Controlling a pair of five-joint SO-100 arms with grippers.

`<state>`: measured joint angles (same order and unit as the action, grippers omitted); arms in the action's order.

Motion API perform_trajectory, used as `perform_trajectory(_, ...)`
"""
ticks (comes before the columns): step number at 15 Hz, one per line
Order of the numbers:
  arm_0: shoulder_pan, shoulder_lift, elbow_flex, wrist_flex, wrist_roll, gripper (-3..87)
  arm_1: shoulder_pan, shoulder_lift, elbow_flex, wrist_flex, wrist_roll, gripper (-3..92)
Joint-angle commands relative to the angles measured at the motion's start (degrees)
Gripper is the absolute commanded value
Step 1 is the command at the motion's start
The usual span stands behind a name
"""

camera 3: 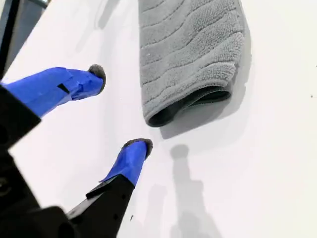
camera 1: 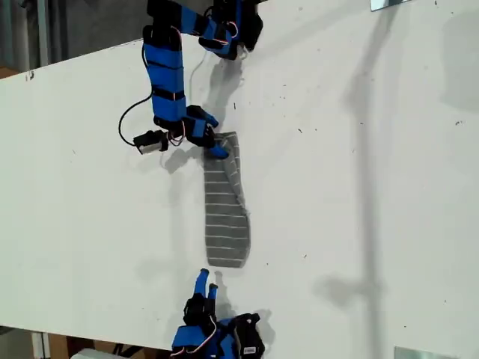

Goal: Grasp corners of a square towel and fold twice.

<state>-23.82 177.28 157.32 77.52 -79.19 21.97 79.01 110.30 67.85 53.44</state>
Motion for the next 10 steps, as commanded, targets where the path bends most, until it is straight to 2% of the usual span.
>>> perform_trajectory(1, -1.49, 0.18, 1.05, -2.20, -0.18, 23.9, 0.09, -1.41, -2.02, -0.09, -0.62, 37.9)
perform_trajectory(2, -2.02, 0.09, 2.55, -3.96, 0.00, 23.7, 0.35, -2.99, -3.96, 0.62, -1.05, 34.0)
perform_trajectory(3, -2.46, -0.26, 3.60, -4.92, 0.00, 23.7, -0.09, -5.10, -6.42, 1.93, -1.32, 20.4)
perform_trajectory(4, -2.72, -0.35, 4.13, -5.10, 0.09, 23.7, -0.79, -6.06, -7.65, 2.11, -1.14, -0.2)
perform_trajectory(6, -2.90, -0.35, 5.01, -5.19, -0.18, 23.6, -1.67, -5.01, -6.15, 2.20, 1.41, -0.2)
perform_trajectory(8, -3.16, 0.26, 7.73, -5.19, -1.32, 23.3, -0.44, 5.54, 6.42, -1.85, 7.82, -0.2)
perform_trajectory(9, -3.25, 4.04, 9.05, -3.08, -2.72, 23.2, 0.18, 14.06, 13.54, -3.08, 10.37, -0.2)
perform_trajectory(10, -2.72, 14.59, 9.84, 2.20, -3.52, 23.1, -0.44, 21.80, 18.28, -2.99, 12.13, -0.2)
